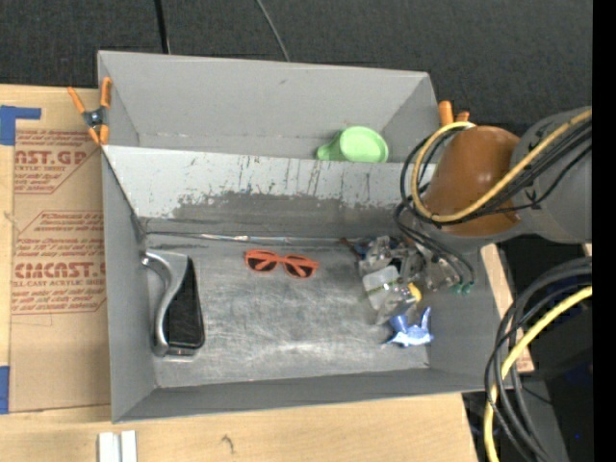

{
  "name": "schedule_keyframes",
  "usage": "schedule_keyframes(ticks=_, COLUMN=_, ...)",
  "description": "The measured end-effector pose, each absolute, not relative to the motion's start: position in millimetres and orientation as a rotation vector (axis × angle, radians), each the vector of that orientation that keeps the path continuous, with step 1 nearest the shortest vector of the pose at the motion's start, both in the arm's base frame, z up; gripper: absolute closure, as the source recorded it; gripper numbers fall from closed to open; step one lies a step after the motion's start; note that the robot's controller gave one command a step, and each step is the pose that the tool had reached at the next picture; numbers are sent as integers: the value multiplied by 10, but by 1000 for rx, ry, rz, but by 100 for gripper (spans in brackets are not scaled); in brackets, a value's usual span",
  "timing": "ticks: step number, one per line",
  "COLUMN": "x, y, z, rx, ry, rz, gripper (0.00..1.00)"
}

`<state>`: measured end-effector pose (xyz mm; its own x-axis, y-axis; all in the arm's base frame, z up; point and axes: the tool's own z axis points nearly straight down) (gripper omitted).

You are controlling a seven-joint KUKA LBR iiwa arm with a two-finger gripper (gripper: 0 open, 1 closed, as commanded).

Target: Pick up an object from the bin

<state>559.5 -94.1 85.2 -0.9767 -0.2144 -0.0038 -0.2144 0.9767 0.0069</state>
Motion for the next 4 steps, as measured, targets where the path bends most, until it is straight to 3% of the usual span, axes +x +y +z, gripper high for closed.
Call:
schedule_keyframes(ticks=1, x=5375, y=-594, z=937, rx=-337, ry=3119, rz=-2, gripper=100)
schedule_keyframes(ticks=2, x=5396, y=-332, z=977, rx=-358, ry=3120, rz=8, gripper=100)
schedule_keyframes(ticks=3, x=5690, y=-747, z=866, rx=-521, ry=3101, rz=10, gripper=100)
schedule_keyframes(ticks=4, x=5658, y=-728, z=910, rx=-738, ry=3049, rz=9, gripper=100)
